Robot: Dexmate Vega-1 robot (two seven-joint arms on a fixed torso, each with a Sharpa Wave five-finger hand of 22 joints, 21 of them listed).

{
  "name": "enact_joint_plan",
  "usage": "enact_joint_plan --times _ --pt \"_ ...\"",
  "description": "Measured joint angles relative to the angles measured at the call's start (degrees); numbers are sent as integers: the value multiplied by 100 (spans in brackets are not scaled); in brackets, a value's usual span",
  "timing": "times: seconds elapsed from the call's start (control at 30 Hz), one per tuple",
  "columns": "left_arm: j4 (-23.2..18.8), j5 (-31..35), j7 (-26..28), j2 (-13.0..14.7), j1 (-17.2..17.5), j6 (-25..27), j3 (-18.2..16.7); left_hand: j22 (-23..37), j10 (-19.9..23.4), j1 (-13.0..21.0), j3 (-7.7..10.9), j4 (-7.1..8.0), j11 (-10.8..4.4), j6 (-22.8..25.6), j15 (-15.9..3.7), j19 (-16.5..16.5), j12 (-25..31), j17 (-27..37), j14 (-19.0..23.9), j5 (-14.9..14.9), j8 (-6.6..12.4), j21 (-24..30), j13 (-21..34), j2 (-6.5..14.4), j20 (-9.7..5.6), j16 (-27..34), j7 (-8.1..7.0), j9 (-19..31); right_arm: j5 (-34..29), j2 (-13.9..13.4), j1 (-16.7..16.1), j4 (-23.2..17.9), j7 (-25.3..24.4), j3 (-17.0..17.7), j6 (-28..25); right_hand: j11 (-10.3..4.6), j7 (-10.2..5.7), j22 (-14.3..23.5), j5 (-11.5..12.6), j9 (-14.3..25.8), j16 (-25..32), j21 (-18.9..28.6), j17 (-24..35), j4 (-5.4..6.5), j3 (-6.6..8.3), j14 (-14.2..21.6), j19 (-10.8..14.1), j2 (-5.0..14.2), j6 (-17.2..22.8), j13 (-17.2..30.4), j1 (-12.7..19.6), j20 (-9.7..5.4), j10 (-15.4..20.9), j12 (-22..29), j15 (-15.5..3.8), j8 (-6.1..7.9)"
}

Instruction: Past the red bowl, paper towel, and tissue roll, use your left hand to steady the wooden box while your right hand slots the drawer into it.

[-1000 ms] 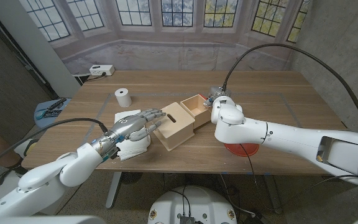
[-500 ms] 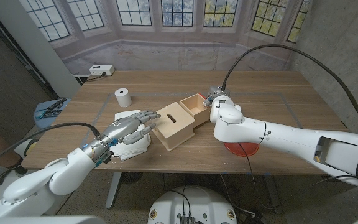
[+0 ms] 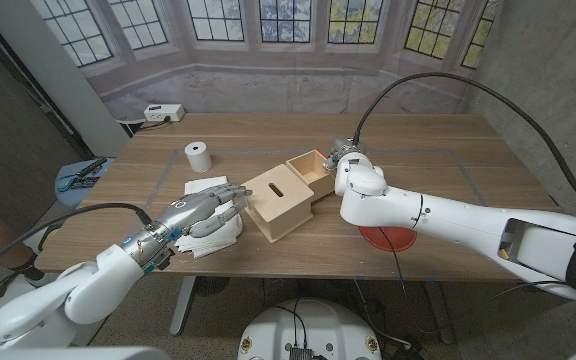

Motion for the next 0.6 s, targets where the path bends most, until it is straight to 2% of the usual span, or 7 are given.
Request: enact_joint_plan --times 0.23,0.6 --pt "82 265 160 -144 -21 -132 20 0 -505 0 26 -27 -82 -206 -30 -54 -174 -15 -539 0 -78 0 0 0 -53 -134 -101 -1 23 48 -25 58 -35 74 36 -8 0 0 -5 0 0 0 -9 0 0 9 0 0 0 -4 0 0 9 -1 9 -2" --pt "295 516 422 -236 -120 -221 198 0 -510 0 26 -26 -71 -267 -11 -84 -144 -17 -553 0 -78 0 -1 0 -84 -87 -102 -1 65 87 -66 83 -63 174 67 -15 22 0 -6 -4 0 0 -16 0 0 10 0 0 41 3 0 0 21 -21 10 -9"
